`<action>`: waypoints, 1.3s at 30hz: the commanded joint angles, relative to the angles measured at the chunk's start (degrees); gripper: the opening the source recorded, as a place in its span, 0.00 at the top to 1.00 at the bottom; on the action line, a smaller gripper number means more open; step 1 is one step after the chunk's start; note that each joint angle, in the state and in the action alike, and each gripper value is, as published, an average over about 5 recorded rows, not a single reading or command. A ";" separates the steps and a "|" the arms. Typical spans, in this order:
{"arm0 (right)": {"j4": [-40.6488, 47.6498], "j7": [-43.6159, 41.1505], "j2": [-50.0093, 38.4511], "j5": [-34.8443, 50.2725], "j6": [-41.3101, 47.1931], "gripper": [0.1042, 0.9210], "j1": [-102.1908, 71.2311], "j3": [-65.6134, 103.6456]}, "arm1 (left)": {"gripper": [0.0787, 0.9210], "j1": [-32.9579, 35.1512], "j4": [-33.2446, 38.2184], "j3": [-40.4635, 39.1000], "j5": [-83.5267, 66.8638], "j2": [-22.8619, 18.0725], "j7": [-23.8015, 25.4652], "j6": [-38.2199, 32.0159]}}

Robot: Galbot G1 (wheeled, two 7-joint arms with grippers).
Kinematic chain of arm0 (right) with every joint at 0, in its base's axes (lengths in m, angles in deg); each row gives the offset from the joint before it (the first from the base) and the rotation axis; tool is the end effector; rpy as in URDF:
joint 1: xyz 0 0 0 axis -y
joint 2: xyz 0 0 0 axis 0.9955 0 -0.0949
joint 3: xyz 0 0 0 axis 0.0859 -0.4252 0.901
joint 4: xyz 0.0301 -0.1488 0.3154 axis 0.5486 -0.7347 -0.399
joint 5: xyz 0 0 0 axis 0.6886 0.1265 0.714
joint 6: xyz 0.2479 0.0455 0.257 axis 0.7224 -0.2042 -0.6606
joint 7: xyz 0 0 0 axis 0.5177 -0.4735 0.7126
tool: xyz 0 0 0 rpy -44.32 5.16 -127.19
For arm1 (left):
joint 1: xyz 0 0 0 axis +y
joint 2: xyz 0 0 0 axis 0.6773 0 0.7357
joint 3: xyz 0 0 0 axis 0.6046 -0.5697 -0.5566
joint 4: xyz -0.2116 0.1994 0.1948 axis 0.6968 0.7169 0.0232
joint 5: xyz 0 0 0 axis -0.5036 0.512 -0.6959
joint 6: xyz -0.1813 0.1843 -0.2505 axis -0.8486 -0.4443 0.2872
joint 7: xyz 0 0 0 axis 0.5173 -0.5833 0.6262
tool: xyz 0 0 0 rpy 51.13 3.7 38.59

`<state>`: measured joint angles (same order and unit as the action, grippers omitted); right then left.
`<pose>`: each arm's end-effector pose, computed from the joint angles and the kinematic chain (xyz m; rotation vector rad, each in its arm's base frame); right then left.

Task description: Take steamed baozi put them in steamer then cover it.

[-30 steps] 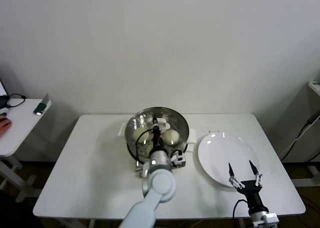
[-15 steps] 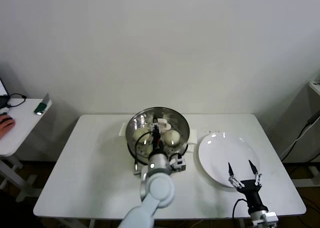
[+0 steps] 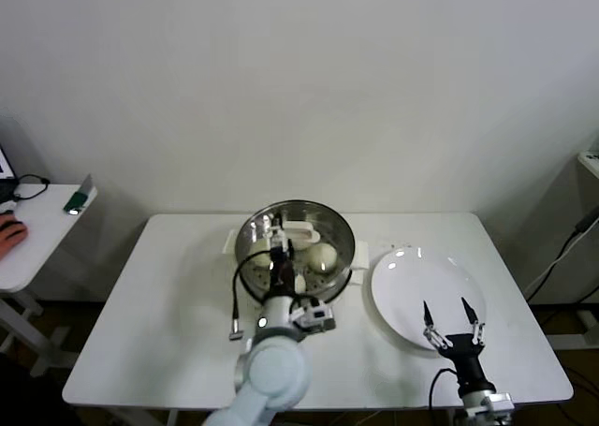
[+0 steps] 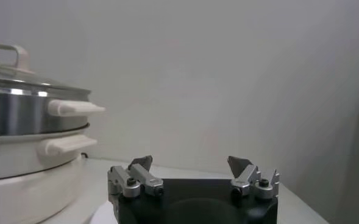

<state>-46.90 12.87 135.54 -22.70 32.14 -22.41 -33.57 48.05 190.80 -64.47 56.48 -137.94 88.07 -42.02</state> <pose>0.1816 -0.1150 -0.4214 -0.0493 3.1287 -0.1570 0.2683 -0.1628 -0.2360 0.0060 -2.4188 -1.9023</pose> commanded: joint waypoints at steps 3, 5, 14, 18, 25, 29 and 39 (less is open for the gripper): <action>-1.41 6.93 -2.81 2.94 0.65 0.12 -0.12 -3.36 | 0.12 7.27 14.55 15.72 -59.43 9.70 -20.35 -11.85; -1.77 8.04 -3.73 3.37 0.26 0.12 -0.16 -4.38 | 0.12 9.69 14.72 21.55 -65.32 10.66 -21.61 -15.36; -1.59 9.35 -3.92 1.72 -1.33 0.12 -0.11 -4.75 | 0.12 19.87 10.64 45.11 -93.92 13.19 -21.95 -31.51; -1.45 9.37 -3.90 2.00 -1.83 0.12 -0.11 -4.92 | 0.12 23.99 6.00 48.00 -100.46 15.02 -21.04 -38.38; -1.28 9.36 -3.84 3.41 -2.65 0.12 -0.15 -5.35 | 0.12 27.77 -2.39 44.30 -99.59 15.11 -20.01 -46.06; -1.32 9.31 -3.86 3.68 -2.74 0.12 -0.12 -5.48 | 0.12 28.07 -6.34 40.69 -97.68 13.38 -19.69 -48.06; -1.66 9.18 -4.03 4.45 -2.27 0.12 0.07 -5.93 | 0.12 28.38 -9.80 36.41 -95.14 10.64 -19.29 -51.23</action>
<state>-48.43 21.75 131.65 -18.93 29.79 -22.40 -39.13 73.64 186.83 -26.34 -35.40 -125.96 68.86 -85.84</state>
